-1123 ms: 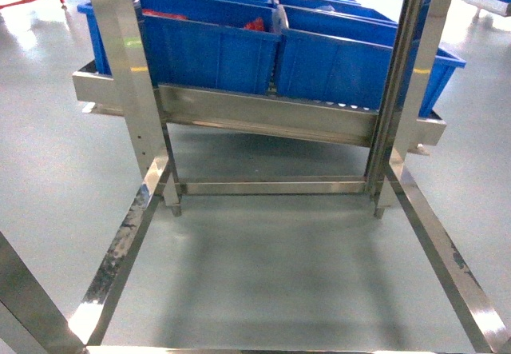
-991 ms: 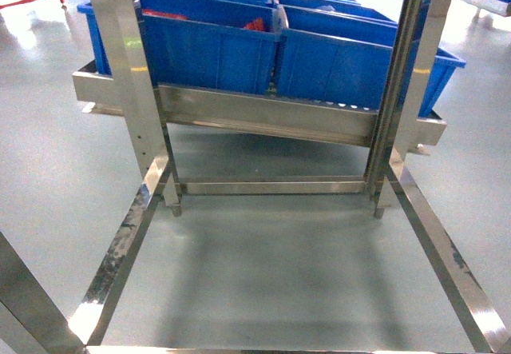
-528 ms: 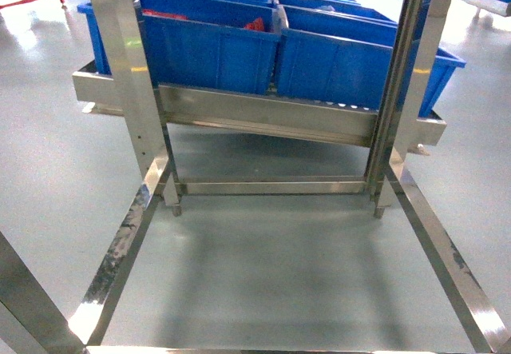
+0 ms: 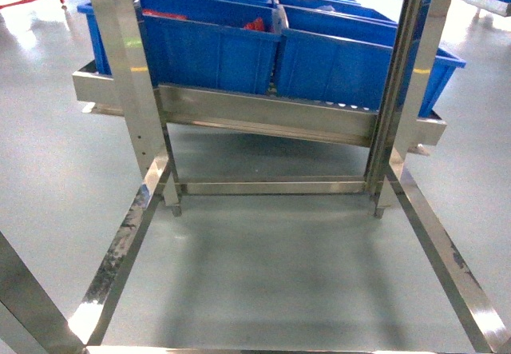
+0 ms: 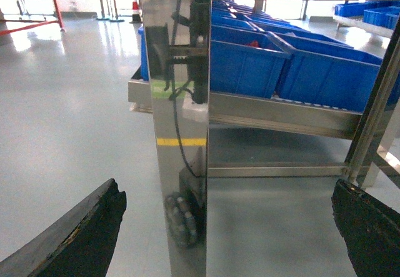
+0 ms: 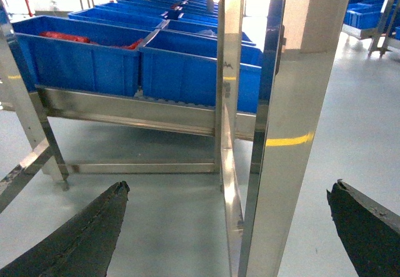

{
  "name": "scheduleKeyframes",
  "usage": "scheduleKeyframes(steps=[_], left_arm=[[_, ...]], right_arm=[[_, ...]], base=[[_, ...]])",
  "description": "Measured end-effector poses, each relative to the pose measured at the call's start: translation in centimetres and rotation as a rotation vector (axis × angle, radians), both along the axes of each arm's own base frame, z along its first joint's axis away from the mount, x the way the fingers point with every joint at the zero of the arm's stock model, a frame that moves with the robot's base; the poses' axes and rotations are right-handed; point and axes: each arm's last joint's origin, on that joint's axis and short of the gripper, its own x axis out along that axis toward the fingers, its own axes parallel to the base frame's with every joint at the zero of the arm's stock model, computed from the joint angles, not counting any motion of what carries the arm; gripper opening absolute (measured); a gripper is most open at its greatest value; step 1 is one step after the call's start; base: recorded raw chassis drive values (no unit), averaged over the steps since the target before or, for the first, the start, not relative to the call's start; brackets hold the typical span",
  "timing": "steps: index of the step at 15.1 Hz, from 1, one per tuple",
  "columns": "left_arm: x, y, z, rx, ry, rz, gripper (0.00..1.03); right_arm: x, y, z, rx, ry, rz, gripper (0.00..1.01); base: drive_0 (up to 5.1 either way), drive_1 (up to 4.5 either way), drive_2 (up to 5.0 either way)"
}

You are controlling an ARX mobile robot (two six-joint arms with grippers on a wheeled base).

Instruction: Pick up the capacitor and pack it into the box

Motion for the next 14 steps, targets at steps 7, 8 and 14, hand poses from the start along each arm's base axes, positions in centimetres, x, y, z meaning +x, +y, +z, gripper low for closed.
scheduleKeyframes(steps=[7, 8, 14], left_arm=[[0.0, 0.0, 0.0, 0.0, 0.0, 0.0, 0.98], [0.0, 0.0, 0.0, 0.0, 0.0, 0.0, 0.98], [0.0, 0.0, -0.01, 0.0, 0.001, 0.0, 0.98]], right_arm=[[0.0, 0.0, 0.0, 0.0, 0.0, 0.0, 0.98], [0.0, 0.0, 0.0, 0.0, 0.0, 0.0, 0.98], [0.0, 0.0, 0.0, -0.001, 0.0, 0.0, 0.98]], base=[[0.0, 0.0, 0.0], [0.0, 0.0, 0.0], [0.0, 0.0, 0.0]])
